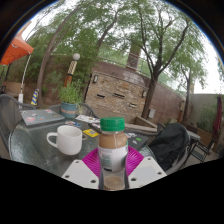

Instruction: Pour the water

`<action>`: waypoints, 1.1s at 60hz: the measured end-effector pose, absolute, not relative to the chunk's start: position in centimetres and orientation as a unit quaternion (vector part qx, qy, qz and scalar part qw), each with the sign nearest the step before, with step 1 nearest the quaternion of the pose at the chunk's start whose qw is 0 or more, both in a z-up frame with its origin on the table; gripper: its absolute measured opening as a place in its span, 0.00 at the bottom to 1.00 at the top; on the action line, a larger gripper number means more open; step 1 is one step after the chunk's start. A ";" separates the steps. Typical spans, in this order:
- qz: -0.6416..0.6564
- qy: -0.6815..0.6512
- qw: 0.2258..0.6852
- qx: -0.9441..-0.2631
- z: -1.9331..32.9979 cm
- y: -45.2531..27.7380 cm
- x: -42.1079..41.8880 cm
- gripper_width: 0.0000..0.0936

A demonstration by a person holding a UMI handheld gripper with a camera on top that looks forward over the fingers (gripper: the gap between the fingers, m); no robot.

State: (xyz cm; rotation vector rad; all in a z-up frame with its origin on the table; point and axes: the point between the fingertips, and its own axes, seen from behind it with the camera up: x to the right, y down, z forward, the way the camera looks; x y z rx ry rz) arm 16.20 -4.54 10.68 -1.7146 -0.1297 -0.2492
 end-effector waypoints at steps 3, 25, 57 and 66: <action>-0.173 -0.118 0.638 -0.741 11.1 -3.0 15.3 0.31; -0.592 -0.598 0.358 -0.403 17.5 7.0 11.2 0.31; -0.629 -0.655 0.304 -0.288 17.9 7.7 9.8 0.31; -0.561 -0.530 0.473 -0.425 23.2 7.6 11.5 0.31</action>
